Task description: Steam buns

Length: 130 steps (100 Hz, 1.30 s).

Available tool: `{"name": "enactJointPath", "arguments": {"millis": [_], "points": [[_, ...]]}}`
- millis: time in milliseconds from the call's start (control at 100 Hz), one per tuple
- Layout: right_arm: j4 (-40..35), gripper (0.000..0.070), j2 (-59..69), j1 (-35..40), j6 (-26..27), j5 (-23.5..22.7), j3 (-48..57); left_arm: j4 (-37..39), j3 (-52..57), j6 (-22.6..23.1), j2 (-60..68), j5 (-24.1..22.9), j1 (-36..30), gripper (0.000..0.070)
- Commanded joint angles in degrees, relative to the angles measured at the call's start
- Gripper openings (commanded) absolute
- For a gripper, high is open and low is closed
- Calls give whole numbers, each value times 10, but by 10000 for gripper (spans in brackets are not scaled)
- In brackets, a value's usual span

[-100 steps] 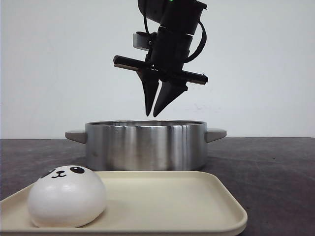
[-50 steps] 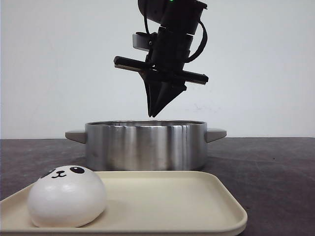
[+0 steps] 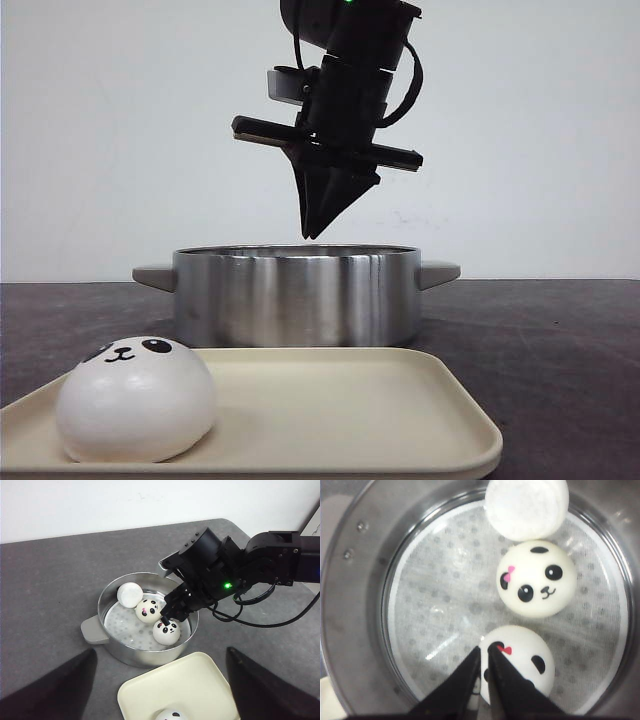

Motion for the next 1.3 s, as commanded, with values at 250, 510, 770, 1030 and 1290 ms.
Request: {"name": "enactJointPath", "arguments": {"millis": [250, 510, 770, 1030, 1290], "points": [[-1, 16, 7, 6, -12, 2, 10, 8, 11, 5, 22, -4, -5, 469], [-3, 16, 7, 6, -17, 2, 10, 9, 11, 7, 25, -4, -5, 469], [3, 16, 7, 6, -17, 2, 10, 9, 11, 17, 25, -4, -5, 469], [5, 16, 7, 6, -17, 2, 10, 9, 11, 19, 25, -4, -5, 469], [8, 16, 7, 6, -17, 2, 10, 8, 11, 19, 25, -4, -5, 469]]}}
